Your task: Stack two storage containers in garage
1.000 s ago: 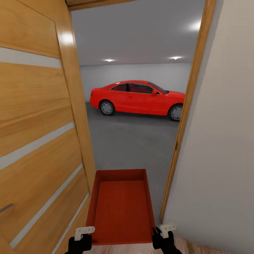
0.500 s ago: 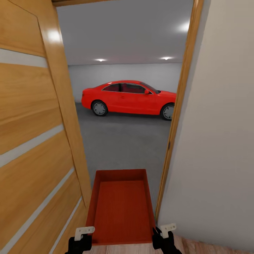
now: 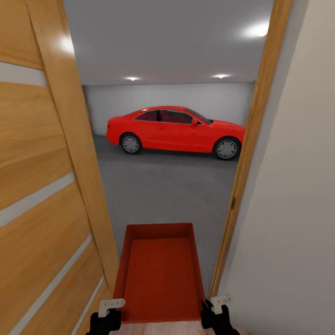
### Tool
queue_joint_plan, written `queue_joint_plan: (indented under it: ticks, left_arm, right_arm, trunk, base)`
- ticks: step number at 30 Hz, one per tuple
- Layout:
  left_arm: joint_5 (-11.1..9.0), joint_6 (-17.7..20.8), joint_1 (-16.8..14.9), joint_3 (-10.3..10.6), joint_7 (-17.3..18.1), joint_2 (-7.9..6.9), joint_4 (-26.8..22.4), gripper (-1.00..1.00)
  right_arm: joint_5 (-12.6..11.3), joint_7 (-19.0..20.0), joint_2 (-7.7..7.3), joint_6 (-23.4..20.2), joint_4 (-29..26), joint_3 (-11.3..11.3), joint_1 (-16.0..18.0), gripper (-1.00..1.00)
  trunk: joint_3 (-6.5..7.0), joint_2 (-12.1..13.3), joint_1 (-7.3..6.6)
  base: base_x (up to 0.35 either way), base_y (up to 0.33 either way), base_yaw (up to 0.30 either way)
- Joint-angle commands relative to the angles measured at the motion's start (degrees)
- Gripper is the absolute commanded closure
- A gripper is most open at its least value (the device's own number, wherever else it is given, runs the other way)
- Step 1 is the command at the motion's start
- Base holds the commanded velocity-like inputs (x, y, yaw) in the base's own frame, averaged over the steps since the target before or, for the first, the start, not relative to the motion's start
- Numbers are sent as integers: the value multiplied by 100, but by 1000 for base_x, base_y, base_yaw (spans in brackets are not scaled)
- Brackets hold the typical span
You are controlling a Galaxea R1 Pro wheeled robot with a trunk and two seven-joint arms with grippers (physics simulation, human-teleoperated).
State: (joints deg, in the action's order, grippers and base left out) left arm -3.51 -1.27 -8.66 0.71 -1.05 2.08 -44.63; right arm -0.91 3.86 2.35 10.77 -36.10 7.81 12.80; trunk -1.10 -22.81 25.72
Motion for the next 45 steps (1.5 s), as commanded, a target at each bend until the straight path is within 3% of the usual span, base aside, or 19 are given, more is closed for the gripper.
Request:
queue_joint_plan:
  ticks: [1,31,45]
  left_arm:
    - [-26,-14,-4,166,-18,179,-2,100]
    - [-26,-23,-4,166,-18,184,-2,100]
    - [-26,-23,-4,166,-18,188,-1,100]
  right_arm:
    - [-14,45,11,18,6,-5,4,100]
    - [-14,71,11,21,6,-8,4,100]
    - [82,71,11,13,6,-8,4,100]
  trunk:
    - [-11,-11,6]
    - [-11,-11,6]
    - [-11,-11,6]
  base:
    - [324,37,0]
    - [63,80,0]
    - [1,0,-133]
